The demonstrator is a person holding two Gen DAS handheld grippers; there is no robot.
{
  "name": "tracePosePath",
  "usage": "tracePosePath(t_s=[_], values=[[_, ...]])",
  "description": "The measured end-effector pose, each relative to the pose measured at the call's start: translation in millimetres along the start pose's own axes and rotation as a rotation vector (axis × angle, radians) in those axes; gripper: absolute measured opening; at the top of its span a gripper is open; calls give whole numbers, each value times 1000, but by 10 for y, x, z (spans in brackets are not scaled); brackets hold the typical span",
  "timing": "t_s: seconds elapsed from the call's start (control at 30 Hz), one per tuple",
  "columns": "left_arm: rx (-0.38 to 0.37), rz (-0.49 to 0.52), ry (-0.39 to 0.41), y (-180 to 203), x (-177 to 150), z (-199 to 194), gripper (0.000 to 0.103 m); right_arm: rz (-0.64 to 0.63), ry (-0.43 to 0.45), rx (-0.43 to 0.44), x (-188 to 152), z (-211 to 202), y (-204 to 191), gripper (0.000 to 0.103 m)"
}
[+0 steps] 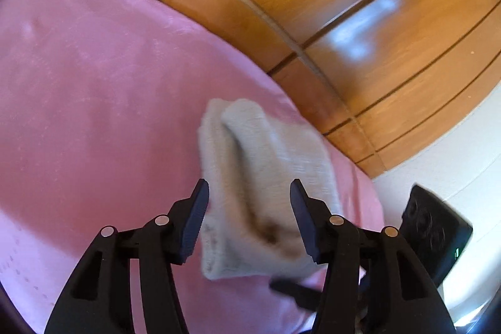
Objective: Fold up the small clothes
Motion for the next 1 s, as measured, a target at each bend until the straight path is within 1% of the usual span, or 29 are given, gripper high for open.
tracePosePath(t_s=[0.07, 0.13, 0.2, 0.23, 0.27, 0.3, 0.37, 0.4, 0.43, 0.47, 0.5, 0.53, 0.57, 0.6, 0.63, 0.7, 0.73, 0.77, 0.8, 0.83, 0.9, 0.93, 0.97, 1.0], values=[[-40, 4, -10, 90, 33, 23, 63, 6, 40, 27, -43, -209, -9, 79], [-62, -8, -32, 143, 28, 53, 65, 17, 71, 33, -116, -438, 15, 80], [-78, -22, -63, 191, 6, 108, 65, 44, 99, -6, -280, -723, 163, 80], [-87, -26, -80, 232, 6, 146, 67, 60, 104, -31, -327, -812, 237, 80], [-96, -30, -95, 236, 18, 168, 71, 81, 107, -59, -456, -943, 350, 80], [-99, -31, -108, 243, 29, 203, 72, 106, 106, -89, -551, -1019, 470, 80], [-60, -18, -137, 254, 27, 310, 72, 157, 105, -140, -713, -1145, 667, 79], [-27, -2, -159, 264, 23, 397, 72, 178, 105, -156, -792, -1205, 763, 75], [-14, 7, -178, 263, 11, 452, 72, 200, 108, -170, -864, -1260, 829, 72], [7, 14, -194, 258, -11, 507, 64, 212, 115, -178, -879, -1267, 874, 67], [36, 26, -202, 248, -18, 564, 53, 217, 122, -179, -919, -1323, 887, 64], [100, 73, -217, 232, -49, 638, 32, 219, 130, -178, -896, -1280, 901, 62], [137, 95, -218, 204, -67, 661, 24, 217, 130, -176, -887, -1239, 893, 58], [166, 116, -216, 181, -102, 670, 21, 212, 124, -176, -878, -1158, 845, 54], [175, 127, -212, 171, -120, 668, 16, 204, 102, -166, -893, -1030, 819, 53], [205, 155, -195, 81, -230, 552, 14, 202, 62, -153, -899, -848, 796, 51], [218, 148, -195, 29, -284, 519, 14, 188, 8, -161, -1016, -692, 781, 51], [250, 139, -206, -84, -381, 507, 14, 184, -17, -174, -1053, -590, 808, 50], [281, 136, -215, -191, -458, 523, 14, 190, -23, -173, -1137, -518, 815, 50], [289, 129, -208, -272, -495, 538, 14, 194, -12, -165, -1153, -512, 816, 50], [276, 101, -160, -308, -467, 521, 20, 173, -15, -183, -1131, -529, 795, 50], [283, 95, -142, -294, -430, 520, 29, 162, -21, -193, -1121, -534, 791, 50], [309, 97, -119, -279, -390, 485, 40, 147, -30, -201, -1113, -553, 779, 51], [336, 109, -97, -255, -350, 445, 44, 137, -36, -204, -1093, -557, 758, 51]])
Point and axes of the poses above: each gripper's, at about its wrist camera, not at the fingertips, and z roughly the way its jaws point, y to its right, x to its top, the point moved 8 cm from there along z, roughly the way its jaws point, and after that the axes turned 4 degrees about -z, right-handed, at the moved point
